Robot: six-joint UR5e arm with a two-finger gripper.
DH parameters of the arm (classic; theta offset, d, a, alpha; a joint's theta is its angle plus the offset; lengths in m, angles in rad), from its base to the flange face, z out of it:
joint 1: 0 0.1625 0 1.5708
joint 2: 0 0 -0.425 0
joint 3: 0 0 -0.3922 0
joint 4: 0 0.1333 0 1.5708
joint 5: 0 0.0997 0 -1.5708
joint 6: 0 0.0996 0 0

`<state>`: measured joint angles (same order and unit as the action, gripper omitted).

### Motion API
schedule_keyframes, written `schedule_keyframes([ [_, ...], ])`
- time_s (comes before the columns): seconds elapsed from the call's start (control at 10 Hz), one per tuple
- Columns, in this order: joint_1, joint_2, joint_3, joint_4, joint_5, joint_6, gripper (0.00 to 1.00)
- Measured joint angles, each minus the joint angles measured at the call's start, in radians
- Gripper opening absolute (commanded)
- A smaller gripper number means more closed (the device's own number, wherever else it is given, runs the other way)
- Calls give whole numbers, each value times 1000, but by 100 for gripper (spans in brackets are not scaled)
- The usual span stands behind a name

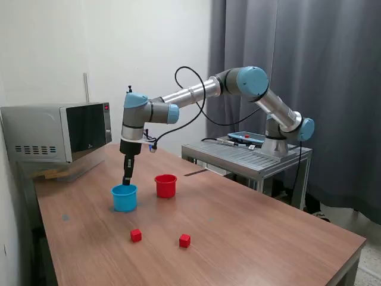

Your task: Place red objects in the red bin, and blue objects in the blue bin.

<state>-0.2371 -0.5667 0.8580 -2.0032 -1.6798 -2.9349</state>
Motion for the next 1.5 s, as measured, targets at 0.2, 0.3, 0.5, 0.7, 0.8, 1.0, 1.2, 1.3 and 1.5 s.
schedule_keyframes([
  [0.2,-1,7,-4,0,0,-12,0],
  [0.3,1,9,-7,0,0,-17,0],
  [0.5,5,11,-9,0,0,-23,0],
  [0.7,9,11,-10,0,0,-32,0],
  [0.8,9,11,-10,0,0,-34,0],
  [1.0,10,11,-8,0,0,-36,100],
  [1.2,11,11,-6,0,0,-35,100],
  [1.3,11,11,-4,0,0,-34,100],
  [1.5,13,11,1,0,0,-31,100],
])
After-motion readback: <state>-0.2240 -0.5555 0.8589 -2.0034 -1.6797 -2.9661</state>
